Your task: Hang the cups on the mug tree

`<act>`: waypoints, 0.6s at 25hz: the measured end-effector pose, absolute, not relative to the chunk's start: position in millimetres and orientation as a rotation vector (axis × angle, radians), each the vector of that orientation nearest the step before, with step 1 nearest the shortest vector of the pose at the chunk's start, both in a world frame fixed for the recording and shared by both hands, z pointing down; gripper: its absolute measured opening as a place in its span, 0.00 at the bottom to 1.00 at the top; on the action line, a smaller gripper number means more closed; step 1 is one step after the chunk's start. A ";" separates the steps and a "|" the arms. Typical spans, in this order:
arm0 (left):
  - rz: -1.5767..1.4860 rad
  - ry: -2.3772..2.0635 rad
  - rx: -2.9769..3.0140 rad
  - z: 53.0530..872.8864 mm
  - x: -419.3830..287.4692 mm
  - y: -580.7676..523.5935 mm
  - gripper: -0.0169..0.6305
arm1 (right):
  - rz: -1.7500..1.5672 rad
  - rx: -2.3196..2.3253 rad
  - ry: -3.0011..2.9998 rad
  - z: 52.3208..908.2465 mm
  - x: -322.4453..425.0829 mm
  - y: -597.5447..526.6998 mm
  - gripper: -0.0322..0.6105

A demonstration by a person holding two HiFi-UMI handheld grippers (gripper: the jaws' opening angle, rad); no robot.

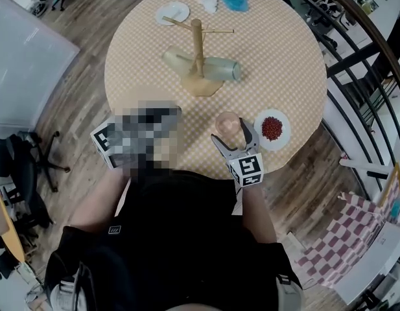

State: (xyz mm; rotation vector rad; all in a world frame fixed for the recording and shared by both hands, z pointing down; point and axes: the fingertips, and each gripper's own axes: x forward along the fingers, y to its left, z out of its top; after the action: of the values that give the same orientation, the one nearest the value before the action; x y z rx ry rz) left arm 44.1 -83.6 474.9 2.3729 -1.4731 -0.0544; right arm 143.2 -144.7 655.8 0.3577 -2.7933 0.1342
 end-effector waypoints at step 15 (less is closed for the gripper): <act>-0.004 -1.528 2.299 450.5 23.2 -59.9 0.04 | 0.200 0.444 -2.701 672.1 126.8 -158.7 0.63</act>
State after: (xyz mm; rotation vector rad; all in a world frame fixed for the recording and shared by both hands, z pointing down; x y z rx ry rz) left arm 23.2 -59.9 450.5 2.2990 -1.5283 -0.0044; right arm 126.8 -158.7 672.1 0.4443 -2.7006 0.1997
